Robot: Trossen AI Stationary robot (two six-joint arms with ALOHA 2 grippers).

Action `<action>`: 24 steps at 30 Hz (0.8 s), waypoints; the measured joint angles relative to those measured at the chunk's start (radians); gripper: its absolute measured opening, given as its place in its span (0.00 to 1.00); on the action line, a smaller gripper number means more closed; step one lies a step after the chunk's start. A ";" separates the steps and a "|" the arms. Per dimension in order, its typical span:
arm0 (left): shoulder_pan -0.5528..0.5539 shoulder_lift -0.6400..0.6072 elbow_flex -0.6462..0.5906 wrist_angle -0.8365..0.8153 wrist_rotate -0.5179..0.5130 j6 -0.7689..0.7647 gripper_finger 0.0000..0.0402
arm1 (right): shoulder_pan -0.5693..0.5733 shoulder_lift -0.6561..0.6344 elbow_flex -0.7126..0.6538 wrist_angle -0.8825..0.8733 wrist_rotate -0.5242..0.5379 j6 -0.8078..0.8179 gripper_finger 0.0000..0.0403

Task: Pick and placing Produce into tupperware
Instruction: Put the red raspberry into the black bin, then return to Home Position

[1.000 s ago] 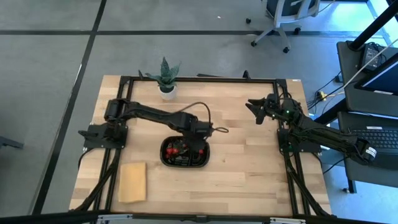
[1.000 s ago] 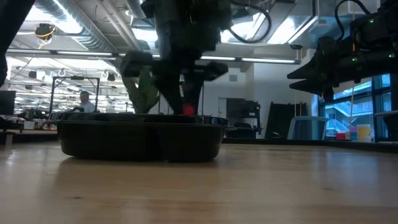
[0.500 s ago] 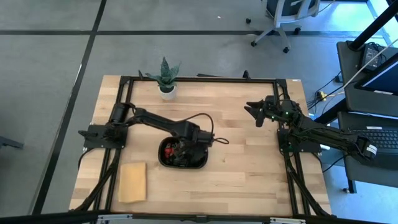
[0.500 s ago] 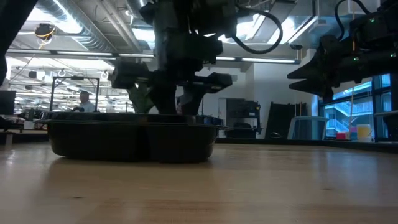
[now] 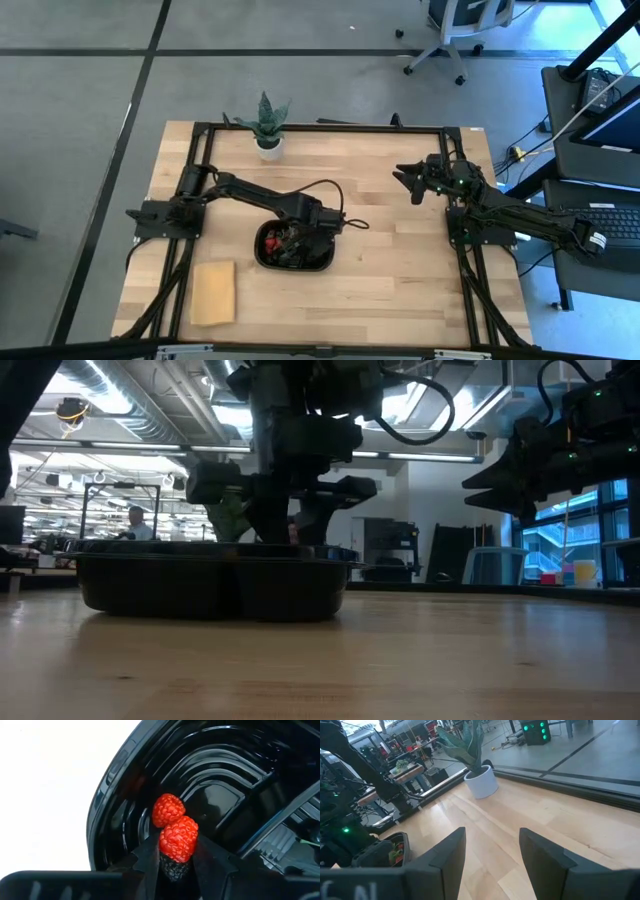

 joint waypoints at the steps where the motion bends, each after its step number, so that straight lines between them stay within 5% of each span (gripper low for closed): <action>1: 0.001 0.000 0.000 0.002 0.000 -0.003 0.26 | 0.000 0.000 0.000 -0.001 0.000 0.000 0.46; 10: 0.038 -0.002 0.065 -0.049 -0.012 -0.029 0.49 | 0.000 0.000 0.000 -0.001 0.000 0.003 0.46; 15: 0.091 -0.002 0.139 -0.090 -0.059 -0.066 0.54 | 0.000 0.000 0.000 -0.001 0.000 0.004 0.46; 24: 0.338 -0.003 0.343 -0.174 0.334 -0.309 0.54 | 0.000 0.000 0.000 -0.001 0.000 0.000 0.46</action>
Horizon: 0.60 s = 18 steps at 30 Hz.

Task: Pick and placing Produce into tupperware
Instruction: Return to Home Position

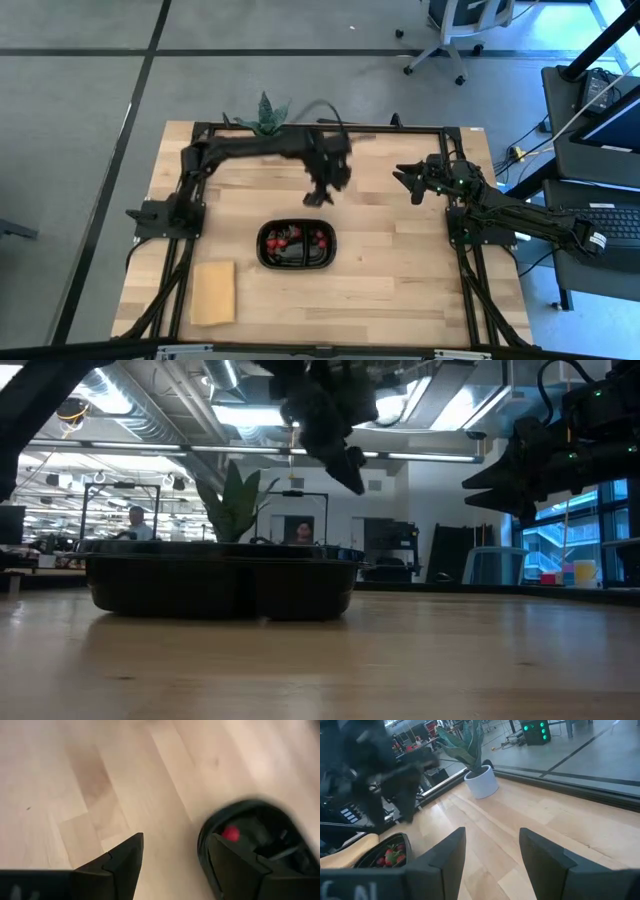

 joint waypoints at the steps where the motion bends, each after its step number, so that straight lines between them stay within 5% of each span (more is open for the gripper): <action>1: 0.032 -0.009 0.002 0.006 0.054 -0.031 0.54 | 0.000 0.000 0.000 0.000 0.000 -0.001 0.46; 4: 0.123 -0.035 0.005 0.047 0.177 -0.079 0.54 | 0.000 0.000 0.000 0.000 0.000 -0.003 0.46; 9: 0.238 -0.134 -0.042 0.139 0.182 -0.159 0.54 | -0.004 0.000 0.000 0.004 0.001 -0.030 0.46; 18: 0.326 -0.429 -0.326 0.491 -0.106 -0.362 0.54 | -0.013 -0.001 0.000 0.042 0.082 -0.138 0.46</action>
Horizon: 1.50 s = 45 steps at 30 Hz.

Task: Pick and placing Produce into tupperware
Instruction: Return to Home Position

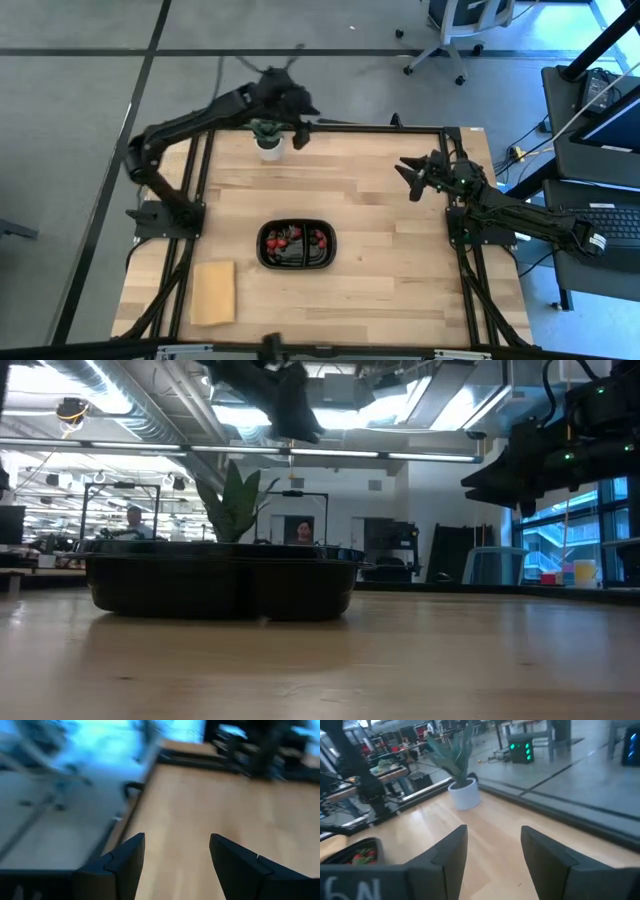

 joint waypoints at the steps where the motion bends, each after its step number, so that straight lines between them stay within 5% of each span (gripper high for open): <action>1: 0.003 -0.037 -0.045 0.047 -0.041 -0.019 0.54 | 0.000 0.000 0.000 0.006 0.013 -0.009 0.46; 7: -0.002 -0.251 -0.335 0.275 -0.273 -0.085 0.54 | 0.000 0.000 0.000 0.022 0.071 -0.069 0.46; 12: -0.008 -0.424 -0.567 0.407 -0.372 -0.102 0.54 | -0.008 0.000 0.000 0.065 0.075 -0.080 0.46; 27: -0.023 -0.850 -1.087 0.604 -0.434 -0.216 0.54 | -0.142 0.000 0.000 0.124 0.127 -0.131 0.46; 45: -0.043 -1.200 -1.329 0.651 -0.499 -0.274 0.54 | -0.180 0.000 0.000 0.123 0.126 -0.124 0.46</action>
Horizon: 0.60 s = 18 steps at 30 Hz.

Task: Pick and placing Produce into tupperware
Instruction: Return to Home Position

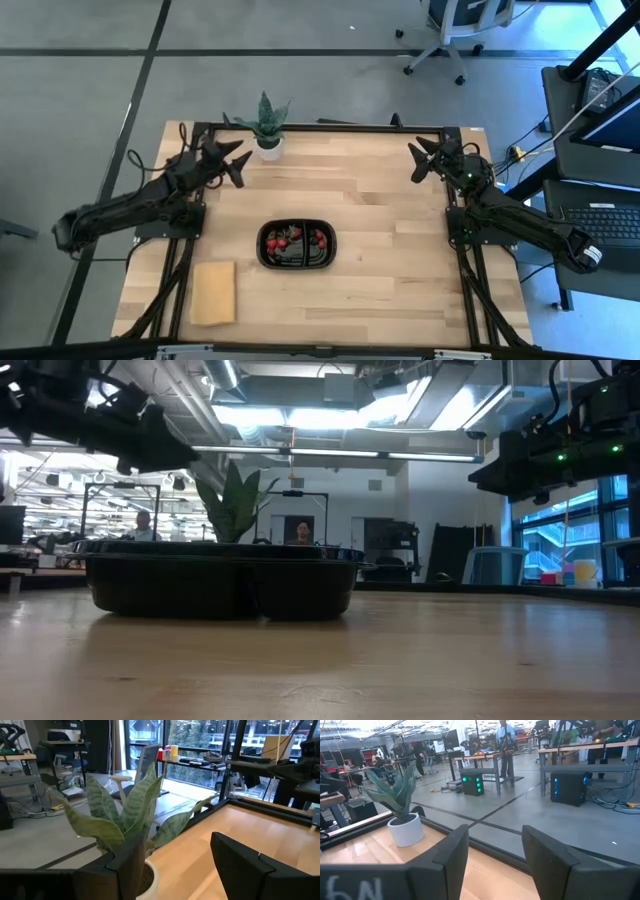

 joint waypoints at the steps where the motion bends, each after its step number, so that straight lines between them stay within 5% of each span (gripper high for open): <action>1: 0.000 -0.015 -0.004 -0.012 0.000 0.000 0.54 | 0.000 0.000 0.000 -0.001 0.000 -0.001 0.46; 18: 0.000 -0.278 -0.015 -0.299 -0.015 -0.026 0.54 | 0.000 0.000 0.000 -0.024 0.000 -0.004 0.46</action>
